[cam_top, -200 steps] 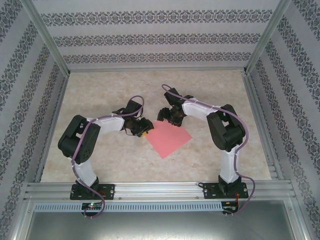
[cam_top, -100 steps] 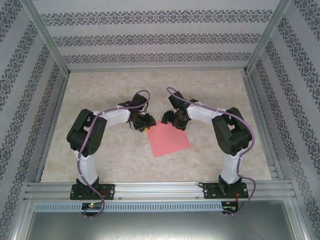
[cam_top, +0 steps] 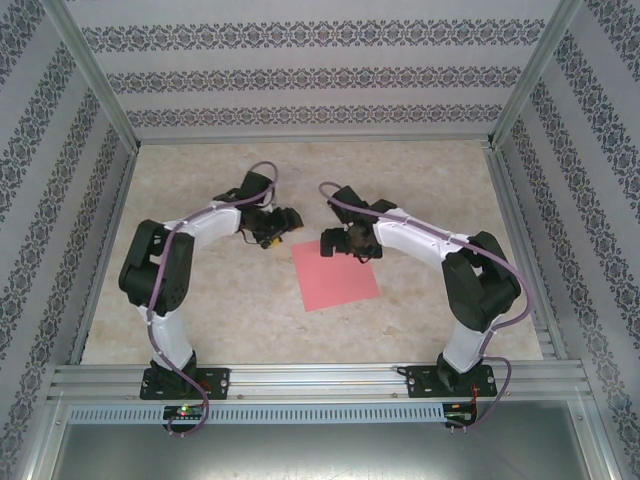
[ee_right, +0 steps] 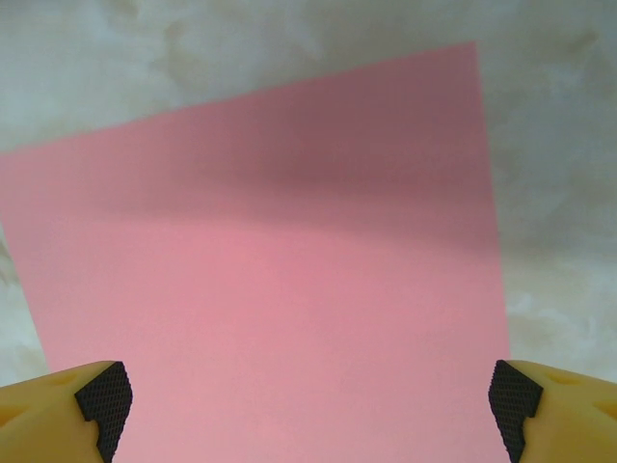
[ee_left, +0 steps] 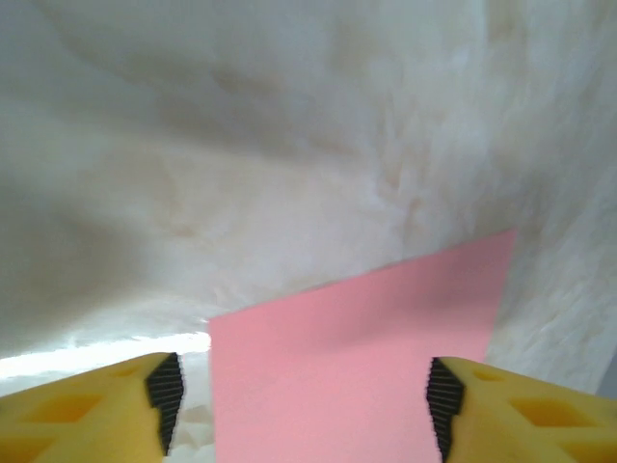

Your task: Fold a paper plane with a square sheet of paper (pick it up from the middle)

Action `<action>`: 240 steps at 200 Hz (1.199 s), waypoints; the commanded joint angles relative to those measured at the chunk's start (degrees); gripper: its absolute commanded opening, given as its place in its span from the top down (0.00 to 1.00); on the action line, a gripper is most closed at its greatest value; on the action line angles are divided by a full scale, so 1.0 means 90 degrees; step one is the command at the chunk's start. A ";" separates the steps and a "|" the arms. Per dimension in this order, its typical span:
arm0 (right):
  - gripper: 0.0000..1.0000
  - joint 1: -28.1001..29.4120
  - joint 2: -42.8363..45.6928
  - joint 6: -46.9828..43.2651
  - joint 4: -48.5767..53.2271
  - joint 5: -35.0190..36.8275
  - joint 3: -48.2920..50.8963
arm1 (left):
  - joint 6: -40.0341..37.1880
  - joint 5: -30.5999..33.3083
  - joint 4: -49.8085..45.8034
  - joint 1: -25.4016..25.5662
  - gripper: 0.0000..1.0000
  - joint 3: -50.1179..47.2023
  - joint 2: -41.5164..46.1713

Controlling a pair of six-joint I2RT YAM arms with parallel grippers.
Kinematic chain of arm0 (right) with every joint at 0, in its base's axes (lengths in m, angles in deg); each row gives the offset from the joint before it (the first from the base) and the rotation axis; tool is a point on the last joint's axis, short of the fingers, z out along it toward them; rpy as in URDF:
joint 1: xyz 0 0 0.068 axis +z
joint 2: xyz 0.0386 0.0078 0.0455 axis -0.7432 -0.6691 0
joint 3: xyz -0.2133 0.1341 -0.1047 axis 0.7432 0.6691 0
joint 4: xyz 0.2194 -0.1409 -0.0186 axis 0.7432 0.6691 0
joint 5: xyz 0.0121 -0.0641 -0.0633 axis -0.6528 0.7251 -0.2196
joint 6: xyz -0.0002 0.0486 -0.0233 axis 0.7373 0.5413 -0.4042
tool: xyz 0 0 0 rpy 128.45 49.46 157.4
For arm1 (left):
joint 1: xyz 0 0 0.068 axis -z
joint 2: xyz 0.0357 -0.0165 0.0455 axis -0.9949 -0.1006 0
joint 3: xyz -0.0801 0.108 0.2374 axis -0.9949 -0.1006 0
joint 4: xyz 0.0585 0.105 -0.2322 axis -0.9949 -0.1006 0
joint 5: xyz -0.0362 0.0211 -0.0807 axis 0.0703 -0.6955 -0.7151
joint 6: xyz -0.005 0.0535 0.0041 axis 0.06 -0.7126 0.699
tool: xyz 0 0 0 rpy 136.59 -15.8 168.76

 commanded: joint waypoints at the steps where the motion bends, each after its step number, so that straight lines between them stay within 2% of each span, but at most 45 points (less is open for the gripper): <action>1: 0.02 0.0403 -0.0105 -0.0360 0.0625 0.0746 -0.0195 | -0.0032 0.0018 -0.0005 -0.0428 0.20 -0.0198 0.0414; 39: 0.02 0.0674 -0.0698 -0.0379 0.0710 0.0608 -0.0574 | -0.0356 0.0666 -0.0615 -0.0884 0.00 -0.0375 0.0881; 62: 0.02 0.0691 -0.0895 -0.0431 0.0674 0.0393 -0.0721 | -0.0458 0.0867 -0.0672 -0.1019 0.00 -0.0581 0.1143; 102: 0.02 0.0651 -0.1164 -0.0471 0.0683 0.0162 -0.0855 | -0.0488 0.0809 -0.0699 -0.1081 0.00 -0.0667 0.1223; 240: 0.14 0.0565 -0.1840 -0.0354 0.0776 0.0039 -0.0829 | -0.0349 0.0507 -0.0579 -0.1078 0.00 -0.0678 0.0963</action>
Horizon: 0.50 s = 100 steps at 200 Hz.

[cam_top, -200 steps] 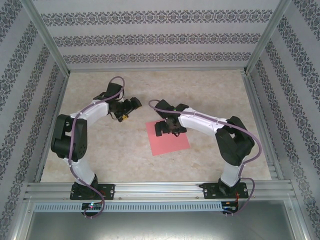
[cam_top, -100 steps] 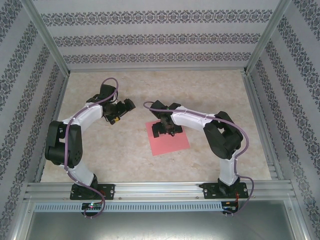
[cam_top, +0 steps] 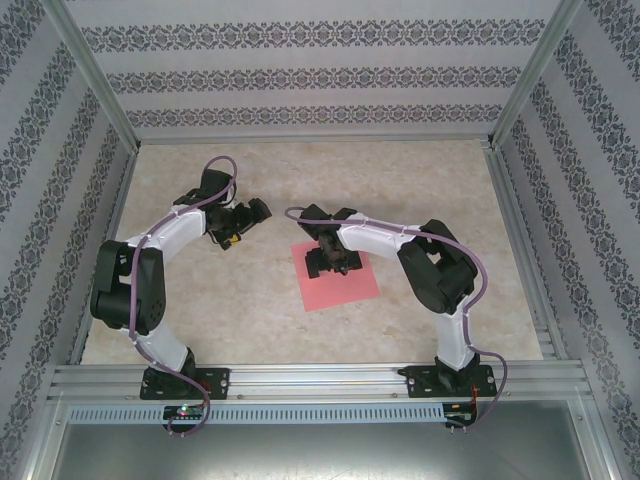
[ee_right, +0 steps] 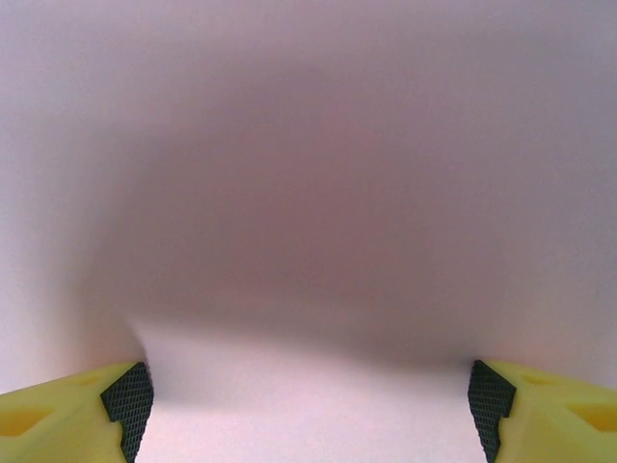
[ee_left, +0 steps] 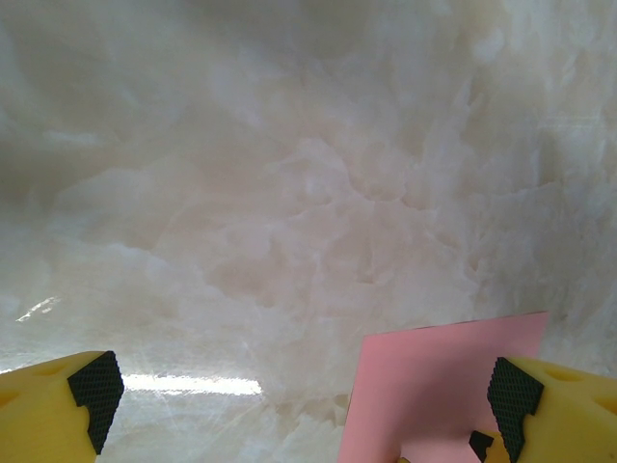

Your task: Fold a paper plane with a square sheet of paper (pick it up from the middle)

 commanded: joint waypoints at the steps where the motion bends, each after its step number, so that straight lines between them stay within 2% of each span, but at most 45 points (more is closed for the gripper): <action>1: 0.14 -0.0070 -0.0279 -0.0019 0.0254 -0.0011 0.0015 | -0.0005 -0.0096 -0.0101 -0.0065 0.00 -0.0048 -0.0104; 48: 0.20 -0.0125 -0.0333 0.0059 0.0141 -0.0098 0.0139 | 0.0008 -0.0151 -0.0096 -0.0065 0.00 -0.0048 -0.0114; 68: 0.27 -0.0155 -0.0258 0.0069 0.0068 -0.0174 0.0145 | 0.0019 -0.0164 -0.0086 -0.0070 0.00 -0.0042 -0.0114; 83: 0.36 -0.0161 -0.0140 0.0084 -0.0063 -0.0312 0.0131 | 0.0056 -0.0161 -0.0049 -0.0065 0.00 -0.0086 -0.0097; 100: 0.43 -0.0153 0.0104 0.0132 -0.0450 -0.0713 0.0176 | 0.0238 -0.0153 0.0135 -0.0083 0.00 -0.0236 -0.0007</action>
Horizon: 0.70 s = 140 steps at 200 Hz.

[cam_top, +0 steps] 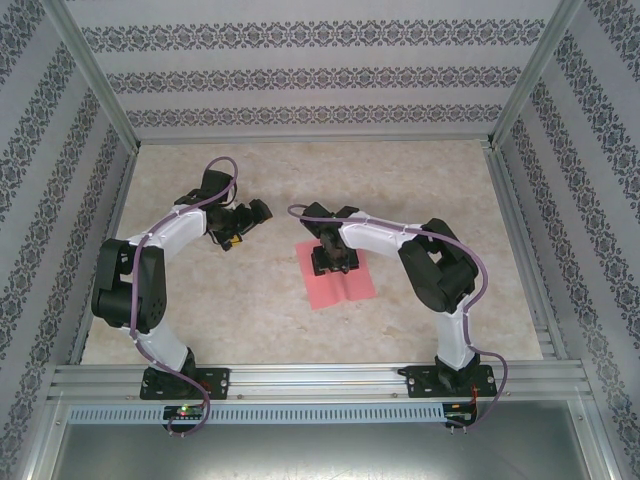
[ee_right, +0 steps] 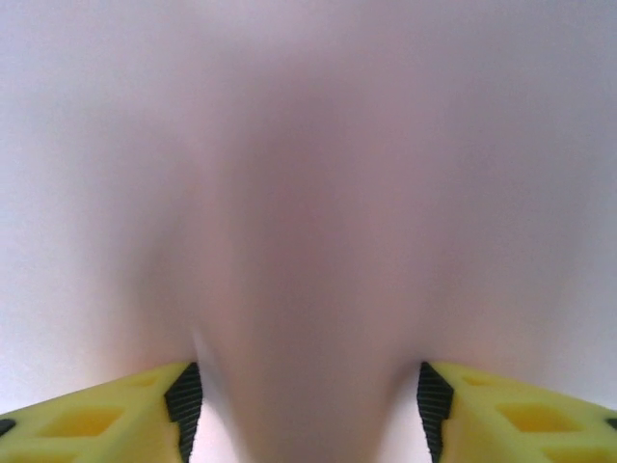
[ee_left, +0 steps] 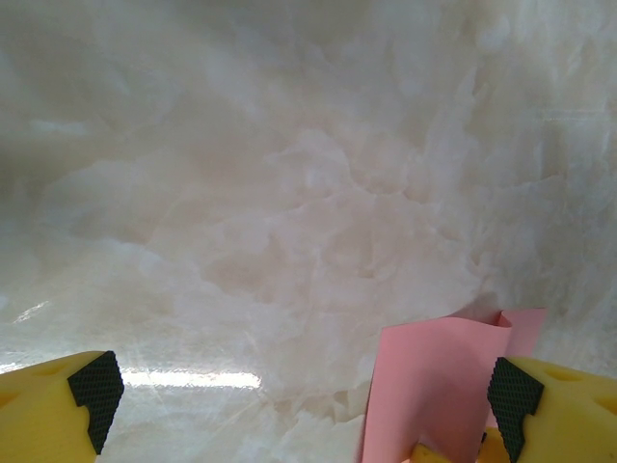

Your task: Fold a paper plane with a square sheet of paper (pick it up from the middle)

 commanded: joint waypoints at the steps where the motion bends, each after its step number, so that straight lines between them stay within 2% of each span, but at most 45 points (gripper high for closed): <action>1: 0.44 -0.0028 0.0120 0.0089 -0.0478 -0.0621 0.0195 | 0.0246 -0.0066 0.0152 -0.0084 0.00 -0.0245 0.0074; 33: 0.59 -0.0215 0.0711 0.0706 -0.2496 -0.2508 0.0744 | 0.0686 -0.0374 0.1035 -0.0174 0.00 -0.0878 0.0454; 62: 0.62 -0.0519 0.0800 0.1821 -0.4831 -0.4000 0.1267 | 0.0717 -0.0581 0.1493 -0.0174 0.00 -0.1341 0.0888; 101: 0.62 -0.0775 0.0453 0.2792 -0.6380 -0.4713 0.1524 | 0.0726 -0.1352 0.2465 -0.0164 0.00 -0.2042 0.1482; 140: 0.61 -0.0969 0.0305 0.3340 -0.7384 -0.5044 0.1879 | 0.1224 -0.2107 0.3601 -0.0066 0.01 -0.2569 0.1331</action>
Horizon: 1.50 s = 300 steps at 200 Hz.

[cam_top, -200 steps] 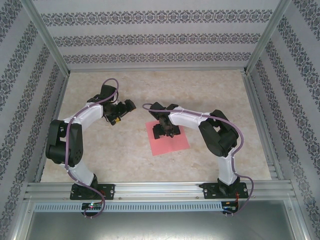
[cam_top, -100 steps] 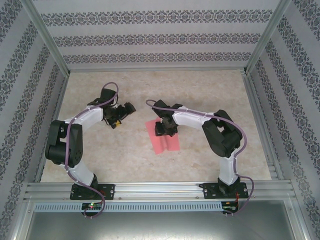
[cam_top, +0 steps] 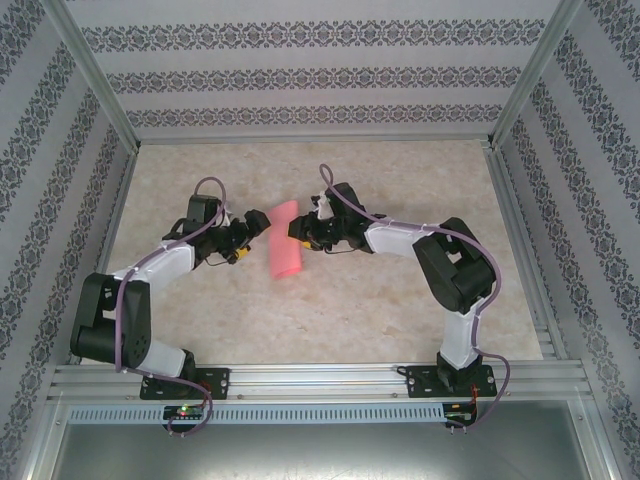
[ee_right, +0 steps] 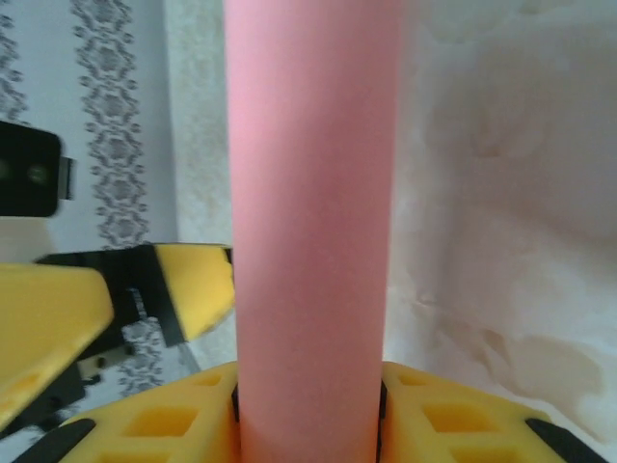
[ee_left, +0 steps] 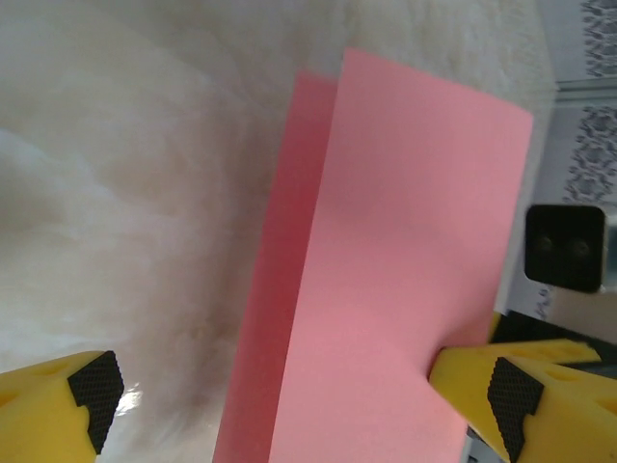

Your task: Fold a paper plane with a square sheet of paper (pick it up from the middle)

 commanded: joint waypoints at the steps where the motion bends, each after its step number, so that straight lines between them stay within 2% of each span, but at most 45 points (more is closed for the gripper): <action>1: 0.61 -0.0095 -0.0190 0.0590 -0.1059 -0.0542 0.0231 | 0.0409 -0.0674 0.1043 0.0049 0.01 -0.0268 -0.0137; 52: 0.60 -0.0215 -0.0337 0.0531 -0.0914 -0.0629 0.0354 | 0.0576 -0.1062 0.1731 0.0351 0.14 -0.0224 -0.0786; 86: 0.59 -0.0301 -0.0414 0.0783 -0.1291 -0.0776 0.0507 | 0.0950 -0.1195 0.2604 0.0392 0.14 -0.0431 -0.1063; 124: 0.58 -0.0342 -0.0467 0.0980 -0.1580 -0.0890 0.0578 | 0.1070 -0.1347 0.2902 0.0404 0.20 -0.0399 -0.1205; 186: 0.57 -0.0468 -0.0637 0.1903 -0.2838 -0.1179 0.0799 | 0.1406 -0.1393 0.3485 0.0407 0.24 -0.0504 -0.1317; 216: 0.57 -0.0480 -0.0669 0.1965 -0.2921 -0.1182 0.0841 | 0.1709 -0.1471 0.3988 0.0402 0.34 -0.0557 -0.1465; 245: 0.56 -0.0518 -0.0655 0.1954 -0.2871 -0.1170 0.0899 | 0.1707 -0.1415 0.4044 0.0414 0.50 -0.0596 -0.1535; 300: 0.53 -0.0588 -0.0596 0.1591 -0.2310 -0.1053 0.0980 | 0.1612 -0.1373 0.4147 0.0412 0.68 -0.0701 -0.1698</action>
